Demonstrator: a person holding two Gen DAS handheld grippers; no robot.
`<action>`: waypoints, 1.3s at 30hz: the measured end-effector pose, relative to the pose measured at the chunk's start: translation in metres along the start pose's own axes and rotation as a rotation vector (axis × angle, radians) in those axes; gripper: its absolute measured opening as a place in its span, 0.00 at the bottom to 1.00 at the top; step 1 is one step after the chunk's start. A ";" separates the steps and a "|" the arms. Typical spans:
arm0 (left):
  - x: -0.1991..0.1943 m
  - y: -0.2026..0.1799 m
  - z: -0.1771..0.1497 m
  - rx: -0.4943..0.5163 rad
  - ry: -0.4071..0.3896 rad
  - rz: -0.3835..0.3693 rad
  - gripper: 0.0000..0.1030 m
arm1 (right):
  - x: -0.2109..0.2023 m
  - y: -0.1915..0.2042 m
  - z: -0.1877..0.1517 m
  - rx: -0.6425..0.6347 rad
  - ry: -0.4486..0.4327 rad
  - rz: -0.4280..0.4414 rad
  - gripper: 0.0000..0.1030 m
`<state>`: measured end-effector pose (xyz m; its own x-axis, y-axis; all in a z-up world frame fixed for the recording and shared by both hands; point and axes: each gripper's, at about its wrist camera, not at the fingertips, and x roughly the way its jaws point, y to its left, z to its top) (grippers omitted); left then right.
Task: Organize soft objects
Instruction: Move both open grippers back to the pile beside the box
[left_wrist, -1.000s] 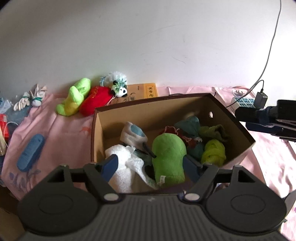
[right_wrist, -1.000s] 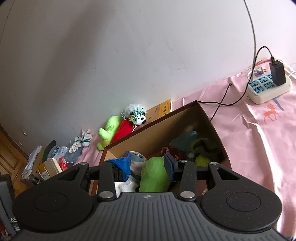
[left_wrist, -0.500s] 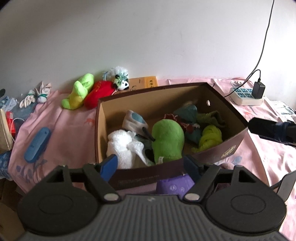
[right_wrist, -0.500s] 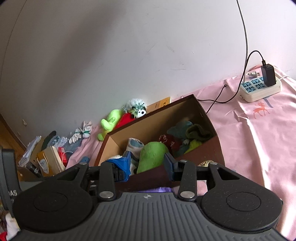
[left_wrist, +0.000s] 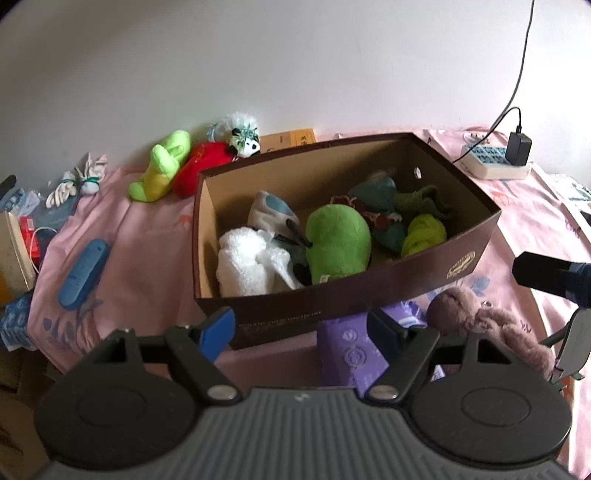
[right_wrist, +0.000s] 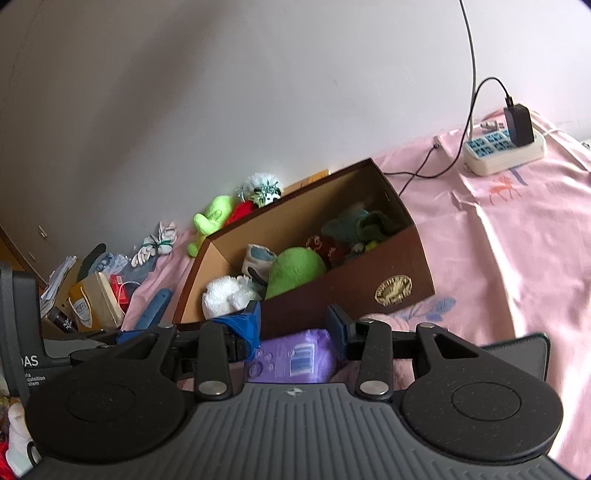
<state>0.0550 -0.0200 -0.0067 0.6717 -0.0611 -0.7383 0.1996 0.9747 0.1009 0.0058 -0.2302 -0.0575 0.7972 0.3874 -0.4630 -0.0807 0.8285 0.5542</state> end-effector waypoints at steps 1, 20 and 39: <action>0.000 -0.001 -0.001 0.004 0.003 0.002 0.77 | 0.000 0.000 -0.002 0.001 0.006 0.000 0.23; 0.008 -0.006 -0.032 0.036 0.049 -0.105 0.77 | -0.007 -0.018 -0.041 -0.029 0.116 -0.079 0.23; 0.018 -0.052 -0.034 0.071 0.070 -0.494 0.77 | -0.049 -0.063 -0.058 0.036 0.182 -0.129 0.23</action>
<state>0.0324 -0.0641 -0.0482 0.4359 -0.4947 -0.7519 0.5316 0.8156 -0.2284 -0.0630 -0.2783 -0.1096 0.6782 0.3485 -0.6470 0.0389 0.8622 0.5051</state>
